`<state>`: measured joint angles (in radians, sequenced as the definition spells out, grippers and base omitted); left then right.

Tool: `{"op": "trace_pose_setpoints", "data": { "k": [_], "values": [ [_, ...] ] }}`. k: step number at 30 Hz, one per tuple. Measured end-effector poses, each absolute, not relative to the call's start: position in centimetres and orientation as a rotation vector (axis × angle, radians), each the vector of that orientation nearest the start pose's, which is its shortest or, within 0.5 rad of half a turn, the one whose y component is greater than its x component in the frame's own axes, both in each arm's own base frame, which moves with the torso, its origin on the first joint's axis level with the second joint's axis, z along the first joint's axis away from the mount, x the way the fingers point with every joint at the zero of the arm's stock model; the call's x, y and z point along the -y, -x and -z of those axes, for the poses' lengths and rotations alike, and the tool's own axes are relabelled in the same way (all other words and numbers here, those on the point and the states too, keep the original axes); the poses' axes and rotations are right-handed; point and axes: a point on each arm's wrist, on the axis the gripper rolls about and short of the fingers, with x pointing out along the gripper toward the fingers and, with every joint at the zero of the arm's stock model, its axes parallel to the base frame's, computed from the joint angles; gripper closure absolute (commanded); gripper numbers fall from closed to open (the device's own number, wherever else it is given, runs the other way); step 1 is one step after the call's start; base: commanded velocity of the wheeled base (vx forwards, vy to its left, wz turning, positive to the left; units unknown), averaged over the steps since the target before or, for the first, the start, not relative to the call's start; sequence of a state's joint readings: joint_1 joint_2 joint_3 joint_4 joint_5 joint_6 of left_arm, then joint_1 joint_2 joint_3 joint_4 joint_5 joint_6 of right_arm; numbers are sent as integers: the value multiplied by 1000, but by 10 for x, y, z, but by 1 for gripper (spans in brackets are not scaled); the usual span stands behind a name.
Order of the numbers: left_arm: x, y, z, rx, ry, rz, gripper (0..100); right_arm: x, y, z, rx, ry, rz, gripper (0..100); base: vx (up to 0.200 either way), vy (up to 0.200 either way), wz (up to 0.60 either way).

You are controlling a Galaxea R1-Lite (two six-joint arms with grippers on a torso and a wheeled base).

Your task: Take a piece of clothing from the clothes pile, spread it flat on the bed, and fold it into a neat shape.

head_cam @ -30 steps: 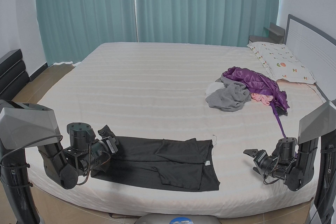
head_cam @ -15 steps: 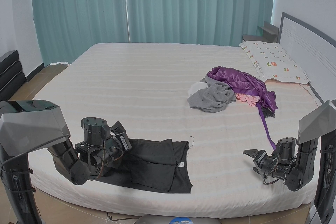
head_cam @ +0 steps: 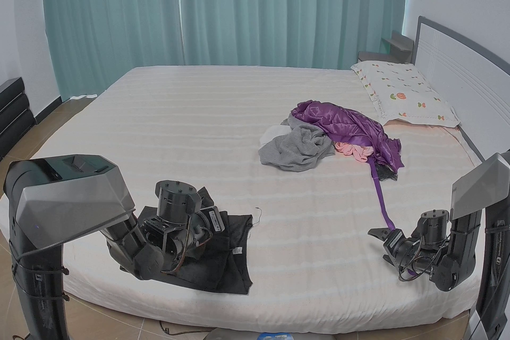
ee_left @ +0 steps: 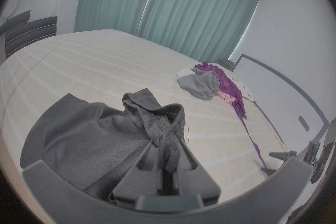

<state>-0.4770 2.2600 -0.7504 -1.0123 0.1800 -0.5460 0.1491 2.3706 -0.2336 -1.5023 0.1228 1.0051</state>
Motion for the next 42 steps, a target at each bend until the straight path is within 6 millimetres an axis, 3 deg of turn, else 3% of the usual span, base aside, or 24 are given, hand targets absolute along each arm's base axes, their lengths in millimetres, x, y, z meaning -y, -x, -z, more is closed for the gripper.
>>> {"op": "trace_pose_setpoints", "data": {
  "k": [12,13,21,27,35,42],
  "values": [
    [194,-328,0,-599,314,162,100,-43,-264,41,-706,-948,74,0,0,0,0],
    [196,-327,1,-601,311,157,0,-43,-264,41,-707,-948,74,0,0,0,0],
    [204,-317,8,-632,288,174,0,-43,-263,42,-710,-947,75,0,0,0,0],
    [199,-312,0,-631,327,159,0,-43,-263,42,-712,-946,76,0,0,0,0],
    [160,-305,-16,-645,541,29,0,-43,-263,42,-712,-943,75,0,0,0,0],
    [118,-297,-16,-726,762,-36,0,-43,-263,42,-713,-941,73,0,0,114,0]
  ]
}}
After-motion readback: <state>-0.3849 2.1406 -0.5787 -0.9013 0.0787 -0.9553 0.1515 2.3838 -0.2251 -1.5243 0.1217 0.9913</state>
